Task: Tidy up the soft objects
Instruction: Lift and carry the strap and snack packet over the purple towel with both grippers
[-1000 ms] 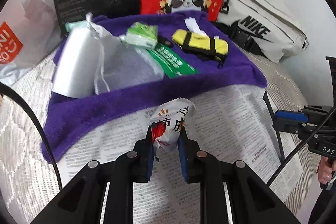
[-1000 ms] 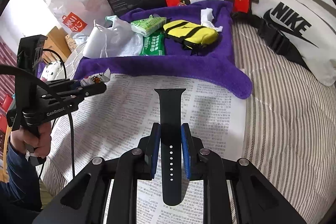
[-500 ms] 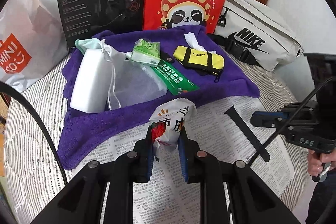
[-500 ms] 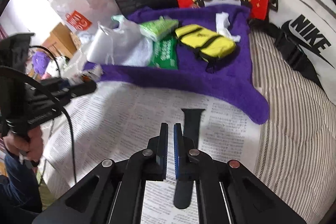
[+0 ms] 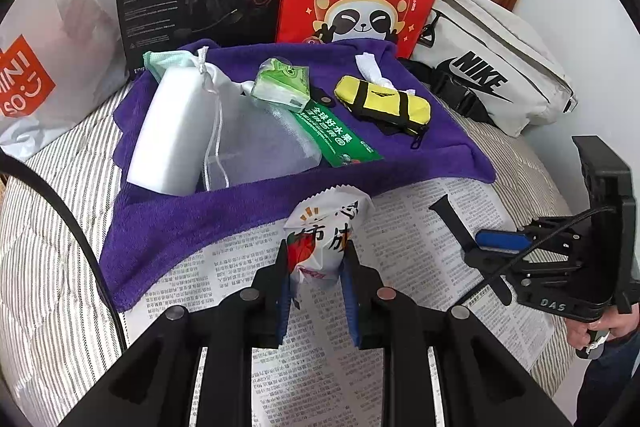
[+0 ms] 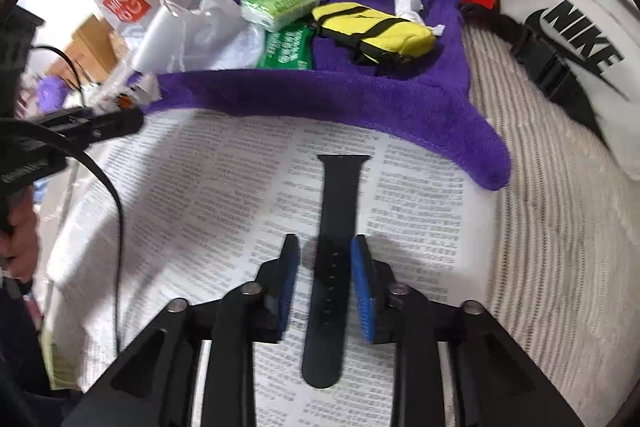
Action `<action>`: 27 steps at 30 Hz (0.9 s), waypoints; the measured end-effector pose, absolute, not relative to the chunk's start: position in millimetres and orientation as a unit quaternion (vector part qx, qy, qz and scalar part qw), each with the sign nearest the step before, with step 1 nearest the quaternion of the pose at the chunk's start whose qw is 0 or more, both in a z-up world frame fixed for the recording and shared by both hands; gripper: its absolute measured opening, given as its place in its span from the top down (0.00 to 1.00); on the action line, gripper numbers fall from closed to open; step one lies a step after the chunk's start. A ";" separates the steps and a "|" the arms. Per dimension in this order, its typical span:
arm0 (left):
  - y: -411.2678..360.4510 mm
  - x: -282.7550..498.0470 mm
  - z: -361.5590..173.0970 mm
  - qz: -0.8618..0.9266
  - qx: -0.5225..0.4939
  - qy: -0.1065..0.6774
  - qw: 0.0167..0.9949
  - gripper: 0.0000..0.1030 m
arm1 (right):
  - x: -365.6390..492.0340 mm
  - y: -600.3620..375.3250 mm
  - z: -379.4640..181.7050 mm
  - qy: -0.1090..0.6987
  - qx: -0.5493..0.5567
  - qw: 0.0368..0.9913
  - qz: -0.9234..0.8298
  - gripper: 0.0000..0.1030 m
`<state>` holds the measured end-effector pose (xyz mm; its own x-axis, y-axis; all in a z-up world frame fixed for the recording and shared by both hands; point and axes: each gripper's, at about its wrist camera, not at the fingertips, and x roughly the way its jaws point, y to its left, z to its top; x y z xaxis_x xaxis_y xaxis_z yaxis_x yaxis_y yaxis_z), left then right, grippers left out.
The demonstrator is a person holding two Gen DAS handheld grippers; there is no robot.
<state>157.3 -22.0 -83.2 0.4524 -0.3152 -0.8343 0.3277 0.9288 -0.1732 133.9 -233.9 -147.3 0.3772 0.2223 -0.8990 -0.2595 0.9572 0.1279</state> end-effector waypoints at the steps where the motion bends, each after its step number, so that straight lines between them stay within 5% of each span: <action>1: -21.6 156.8 -83.1 -0.189 0.005 0.488 0.852 0.79 | 133.7 -233.5 -147.2 0.538 -0.022 0.831 0.143 0.69; 8: -18.4 153.7 -82.0 -0.192 -0.001 0.485 0.853 0.78 | 128.0 -220.6 -150.5 0.519 -0.064 0.843 0.126 0.65; 10: -17.7 153.1 -82.4 -0.193 -0.005 0.485 0.853 0.78 | 128.0 -219.9 -150.4 0.515 -0.063 0.846 0.122 0.66; 12: -17.5 152.3 -82.9 -0.194 -0.008 0.486 0.852 0.77 | 129.7 -223.0 -149.5 0.514 -0.061 0.848 0.117 0.80; 27: -16.3 149.6 -88.6 -0.205 -0.015 0.487 0.849 0.75 | 126.7 -222.0 -148.9 0.515 -0.051 0.848 0.114 0.80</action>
